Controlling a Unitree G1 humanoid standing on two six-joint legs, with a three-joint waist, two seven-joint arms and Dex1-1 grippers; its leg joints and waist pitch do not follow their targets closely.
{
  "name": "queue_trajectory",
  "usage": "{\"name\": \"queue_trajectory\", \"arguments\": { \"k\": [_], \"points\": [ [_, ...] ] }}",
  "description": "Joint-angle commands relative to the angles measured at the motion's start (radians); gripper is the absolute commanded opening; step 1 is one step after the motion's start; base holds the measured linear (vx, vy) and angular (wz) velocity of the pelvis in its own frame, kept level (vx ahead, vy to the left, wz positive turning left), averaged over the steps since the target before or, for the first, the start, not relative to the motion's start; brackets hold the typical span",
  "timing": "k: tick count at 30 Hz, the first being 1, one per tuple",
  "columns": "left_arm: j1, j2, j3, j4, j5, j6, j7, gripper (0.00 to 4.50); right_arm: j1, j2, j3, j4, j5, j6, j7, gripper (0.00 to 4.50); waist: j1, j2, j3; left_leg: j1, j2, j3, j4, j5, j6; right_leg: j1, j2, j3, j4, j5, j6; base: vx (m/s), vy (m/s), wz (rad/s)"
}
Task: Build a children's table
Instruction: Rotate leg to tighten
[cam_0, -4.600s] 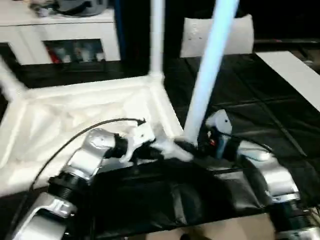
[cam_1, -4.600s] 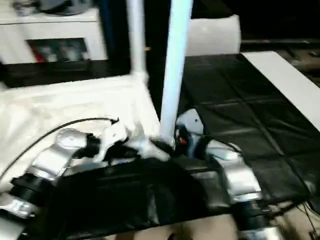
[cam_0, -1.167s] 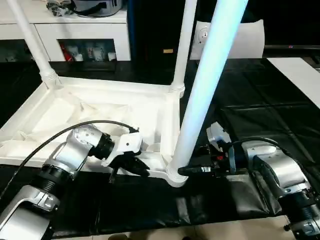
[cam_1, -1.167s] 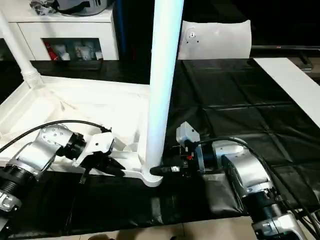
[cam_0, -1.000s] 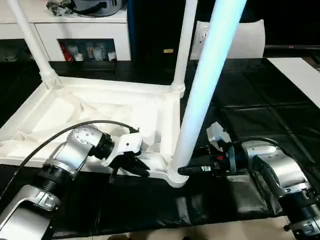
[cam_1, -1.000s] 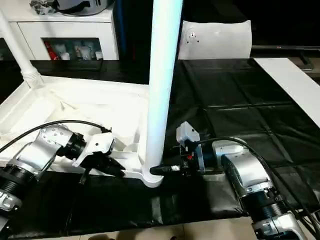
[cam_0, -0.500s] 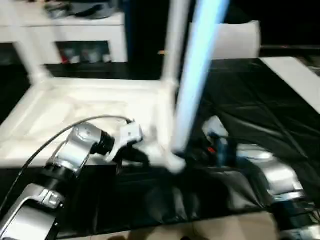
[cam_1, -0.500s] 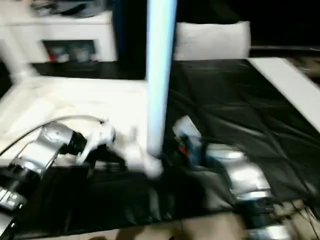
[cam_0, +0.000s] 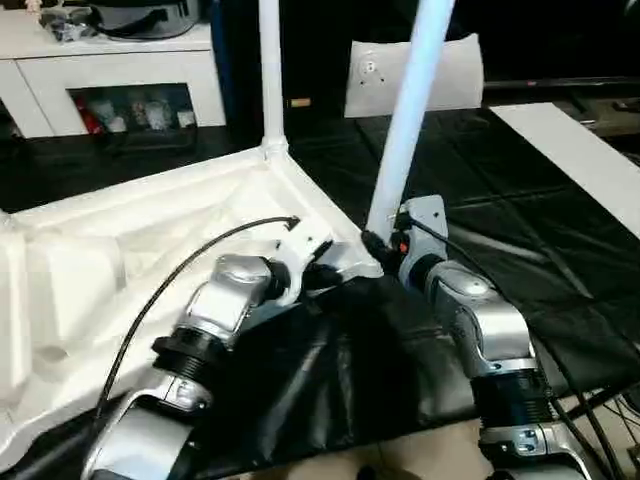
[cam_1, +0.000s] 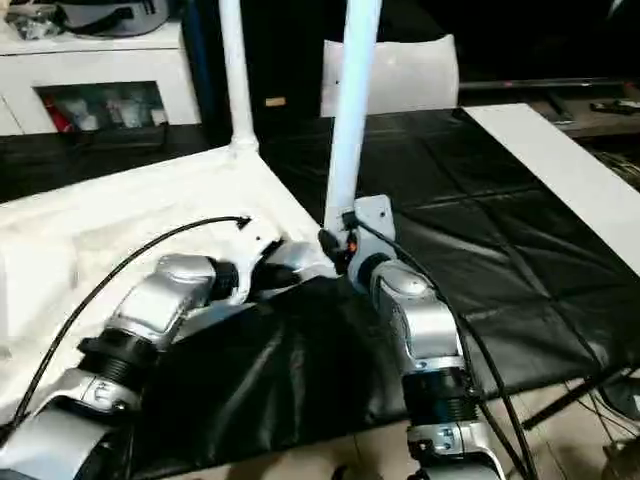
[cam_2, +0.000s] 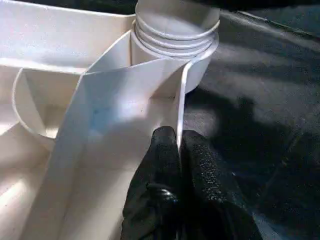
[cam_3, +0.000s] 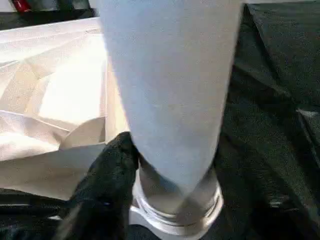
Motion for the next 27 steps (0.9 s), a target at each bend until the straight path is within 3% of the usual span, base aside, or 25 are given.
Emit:
{"name": "queue_trajectory", "arguments": {
  "k": [1, 3, 7, 9, 10, 12, 16, 20, 22, 27],
  "points": [
    [-0.038, -0.033, -0.020, -0.035, -0.013, -0.061, 0.016, 0.00, 0.022, 0.053, 0.109, -0.031, 0.058, 0.006, 0.118, 2.80, 0.005, -0.001, -0.066, -0.004, 0.011, 0.006, -0.079, -0.195, 0.043, 0.051, -0.045, 0.040, -0.061, -0.333, -0.160, 0.000, 0.000, 0.00],
    [-0.031, -0.015, -0.029, -0.039, -0.018, -0.081, -0.018, 0.00, 0.032, 0.029, 0.106, -0.043, 0.058, -0.007, 0.145, 3.08, 0.013, -0.003, -0.070, -0.006, 0.011, 0.010, -0.076, -0.137, 0.057, 0.055, -0.044, 0.044, -0.050, -0.261, -0.178, 0.000, 0.000, 0.00],
    [-0.016, 0.032, -0.047, -0.046, -0.022, -0.138, -0.102, 0.00, 0.056, -0.052, 0.107, -0.069, 0.077, -0.057, 0.248, 3.32, 0.022, -0.003, -0.074, -0.012, 0.008, 0.012, -0.069, -0.089, 0.080, 0.061, -0.044, 0.048, -0.037, -0.186, -0.200, 0.000, 0.000, 0.00],
    [0.003, 0.087, -0.069, -0.058, -0.036, -0.212, -0.222, 0.00, 0.081, -0.167, 0.110, -0.097, 0.107, -0.090, 0.399, 3.55, 0.029, -0.003, -0.077, -0.014, 0.010, 0.013, -0.065, -0.055, 0.100, 0.065, -0.043, 0.048, -0.027, -0.124, -0.223, 0.000, 0.000, 0.00],
    [0.003, 0.087, -0.069, -0.058, -0.036, -0.212, -0.222, 0.00, 0.081, -0.167, 0.110, -0.097, 0.107, -0.090, 0.399, 3.55, 0.033, -0.002, -0.077, -0.014, 0.013, 0.013, -0.064, -0.045, 0.113, 0.065, -0.043, 0.050, -0.021, -0.088, -0.234, 0.000, 0.000, 0.00],
    [0.017, 0.130, -0.092, -0.068, -0.051, -0.256, -0.321, 0.00, 0.091, -0.248, 0.119, -0.102, 0.114, -0.115, 0.511, 3.82, 0.038, -0.001, -0.073, -0.010, 0.014, 0.013, -0.066, -0.069, 0.112, 0.062, -0.041, 0.047, -0.028, -0.126, -0.236, 0.000, 0.000, 0.00],
    [0.031, 0.217, -0.150, -0.070, -0.041, -0.308, -0.472, 0.00, 0.090, -0.369, 0.134, -0.092, 0.123, -0.154, 0.695, 3.82, 0.044, 0.000, -0.065, 0.003, 0.019, 0.018, -0.071, -0.164, 0.085, 0.051, -0.042, 0.050, -0.039, -0.247, -0.223, 0.000, 0.000, 0.00],
    [0.032, 0.263, -0.169, -0.056, -0.051, -0.372, -0.577, 0.00, 0.080, -0.442, 0.157, -0.076, 0.147, -0.195, 0.835, 3.82, 0.059, 0.001, -0.064, 0.011, 0.025, 0.021, -0.074, -0.176, 0.066, 0.044, -0.042, 0.053, -0.037, -0.259, -0.225, 0.000, 0.000, 0.00],
    [0.027, 0.290, -0.180, -0.044, -0.056, -0.397, -0.635, 0.00, 0.072, -0.475, 0.181, -0.066, 0.162, -0.219, 0.914, 3.82, 0.063, -0.006, -0.065, 0.008, 0.025, 0.021, -0.075, -0.191, 0.061, 0.047, -0.042, 0.053, -0.035, -0.266, -0.224, 0.000, 0.000, 0.00],
    [0.014, 0.327, -0.202, -0.025, -0.054, -0.443, -0.712, 0.00, 0.065, -0.492, 0.204, -0.062, 0.196, -0.219, 1.011, 3.67, 0.067, -0.008, -0.065, 0.000, 0.023, 0.021, -0.073, -0.172, 0.069, 0.051, -0.045, 0.054, -0.032, -0.270, -0.216, 0.000, 0.000, 0.00]
  ]
}}
